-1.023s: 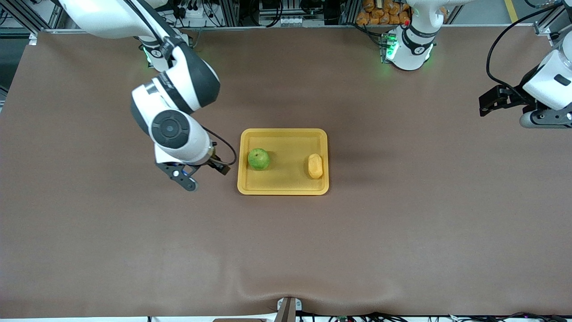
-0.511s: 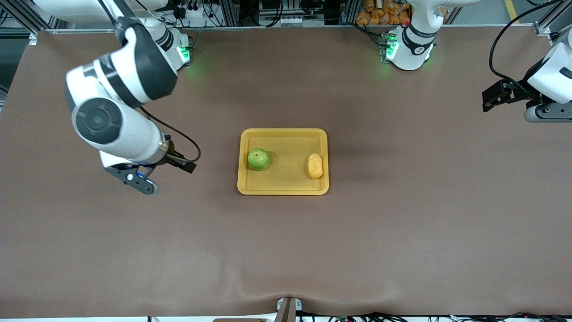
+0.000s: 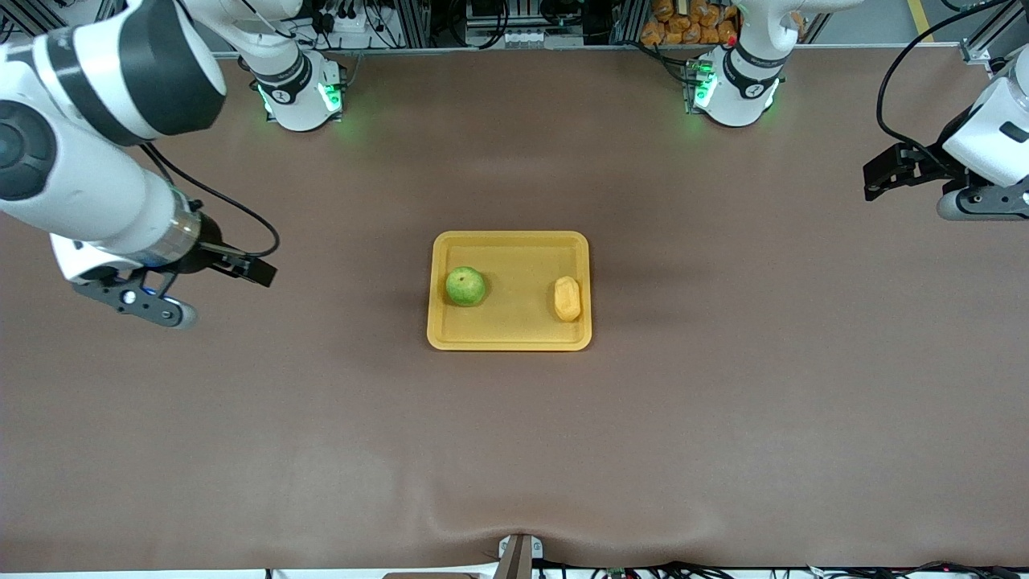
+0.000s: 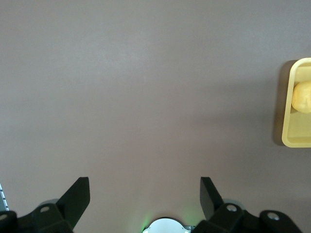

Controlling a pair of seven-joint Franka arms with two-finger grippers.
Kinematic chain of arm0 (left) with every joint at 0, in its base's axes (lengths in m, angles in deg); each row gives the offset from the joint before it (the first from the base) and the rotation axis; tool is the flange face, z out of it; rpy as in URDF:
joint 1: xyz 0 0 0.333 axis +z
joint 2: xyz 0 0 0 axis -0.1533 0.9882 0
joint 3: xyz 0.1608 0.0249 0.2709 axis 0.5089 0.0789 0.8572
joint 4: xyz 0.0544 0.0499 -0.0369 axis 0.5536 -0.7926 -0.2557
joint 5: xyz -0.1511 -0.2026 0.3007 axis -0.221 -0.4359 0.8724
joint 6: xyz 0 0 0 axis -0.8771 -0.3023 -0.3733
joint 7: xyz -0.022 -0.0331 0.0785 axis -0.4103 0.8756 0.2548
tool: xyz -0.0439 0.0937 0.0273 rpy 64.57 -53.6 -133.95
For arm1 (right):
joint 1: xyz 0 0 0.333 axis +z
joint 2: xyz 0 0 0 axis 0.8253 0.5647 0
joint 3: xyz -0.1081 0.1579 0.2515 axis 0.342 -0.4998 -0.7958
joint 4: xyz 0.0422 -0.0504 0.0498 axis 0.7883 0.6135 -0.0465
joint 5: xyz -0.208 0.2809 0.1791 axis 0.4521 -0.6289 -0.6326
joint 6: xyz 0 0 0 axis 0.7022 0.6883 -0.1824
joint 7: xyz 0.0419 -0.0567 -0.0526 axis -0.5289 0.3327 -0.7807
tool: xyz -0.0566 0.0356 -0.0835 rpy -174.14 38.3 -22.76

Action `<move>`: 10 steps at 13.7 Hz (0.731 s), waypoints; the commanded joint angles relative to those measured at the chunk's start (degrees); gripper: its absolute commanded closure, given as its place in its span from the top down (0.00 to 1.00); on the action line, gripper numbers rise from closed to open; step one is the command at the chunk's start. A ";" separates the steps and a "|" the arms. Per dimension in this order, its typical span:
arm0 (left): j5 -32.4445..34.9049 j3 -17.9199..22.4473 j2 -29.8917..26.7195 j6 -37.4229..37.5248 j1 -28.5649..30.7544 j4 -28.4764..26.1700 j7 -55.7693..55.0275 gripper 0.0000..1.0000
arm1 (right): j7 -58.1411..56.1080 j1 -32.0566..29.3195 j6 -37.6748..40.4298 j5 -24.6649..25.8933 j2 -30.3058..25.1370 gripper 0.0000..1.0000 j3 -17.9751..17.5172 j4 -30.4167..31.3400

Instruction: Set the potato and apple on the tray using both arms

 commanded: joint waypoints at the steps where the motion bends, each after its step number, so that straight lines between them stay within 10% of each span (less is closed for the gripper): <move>1: -1.28 0.57 -1.02 0.48 -0.41 -0.69 0.72 1.00 | -5.30 -0.10 1.99 -2.25 -2.53 1.00 2.73 0.88; 10: -3.74 -0.83 -1.28 0.92 -0.41 -0.69 -1.30 1.00 | -18.06 1.75 3.67 -7.52 -9.47 1.00 13.11 1.14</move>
